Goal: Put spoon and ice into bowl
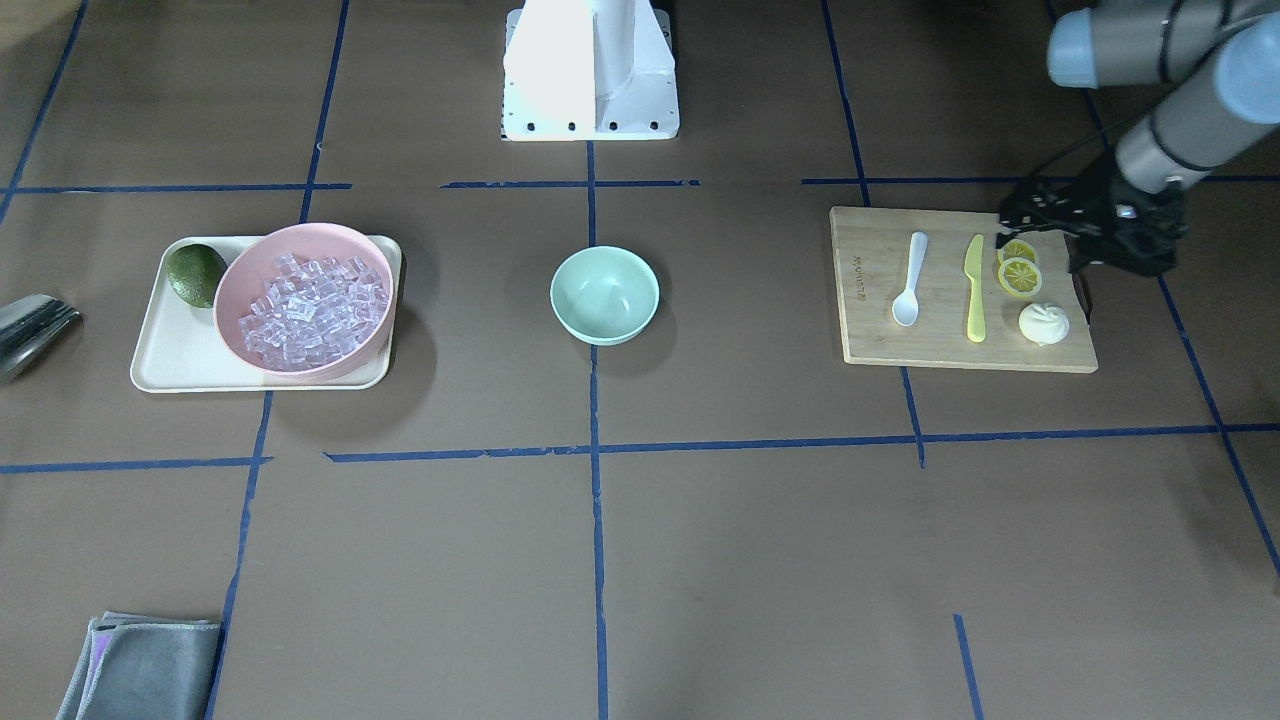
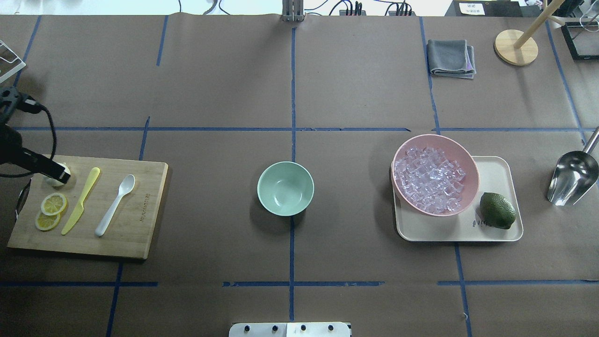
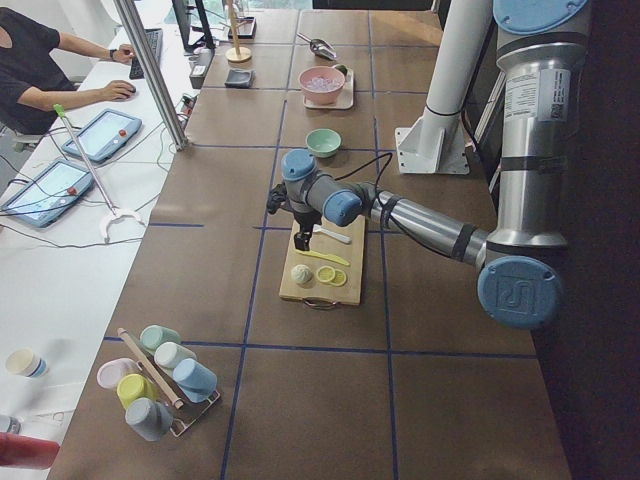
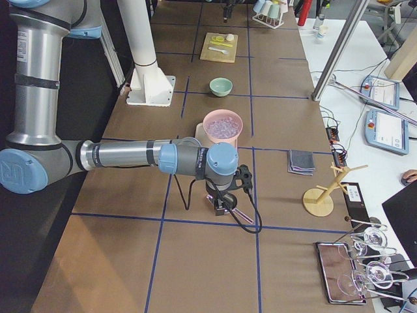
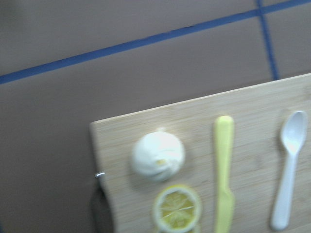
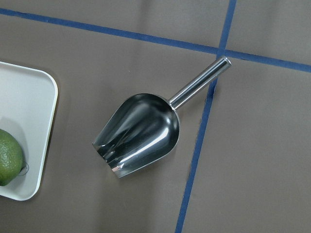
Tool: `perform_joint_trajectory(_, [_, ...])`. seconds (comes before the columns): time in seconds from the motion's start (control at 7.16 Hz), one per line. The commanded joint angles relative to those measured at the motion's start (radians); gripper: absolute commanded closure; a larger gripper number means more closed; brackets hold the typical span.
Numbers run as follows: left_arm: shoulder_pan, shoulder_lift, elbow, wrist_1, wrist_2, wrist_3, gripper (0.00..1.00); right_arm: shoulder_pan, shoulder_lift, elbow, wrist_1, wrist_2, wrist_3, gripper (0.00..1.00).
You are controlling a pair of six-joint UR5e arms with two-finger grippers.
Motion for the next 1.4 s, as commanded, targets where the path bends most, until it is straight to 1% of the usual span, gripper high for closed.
perform_joint_trajectory(0.0, [0.167,-0.057,0.012,-0.011,0.159,-0.074,0.00,-0.001,0.000,-0.001,0.000,0.003,0.001,0.00])
perform_joint_trajectory(0.14, [0.197,-0.071,0.017,-0.008,0.169,-0.074,0.01,-0.001,0.000,-0.001,0.000,0.003,0.001,0.00])
perform_joint_trajectory(0.42, [0.223,-0.086,0.052,-0.010,0.173,-0.068,0.05,-0.004,0.000,-0.002,0.000,0.001,0.001,0.00])
perform_joint_trajectory(0.7, [0.225,-0.094,0.070,-0.011,0.202,-0.068,0.08,-0.005,0.000,-0.001,0.000,0.001,0.001,0.00])
perform_joint_trajectory(0.98, [0.229,-0.111,0.090,-0.016,0.202,-0.064,0.14,-0.008,0.000,-0.002,0.000,0.001,-0.001,0.00])
perform_joint_trajectory(1.12, [0.229,-0.112,0.090,-0.016,0.202,-0.068,0.21,-0.008,0.000,-0.002,0.000,0.001,-0.001,0.00])
perform_joint_trajectory(1.26, [0.229,-0.111,0.092,-0.014,0.202,-0.065,0.32,-0.008,0.000,-0.004,0.000,0.001,-0.002,0.00])
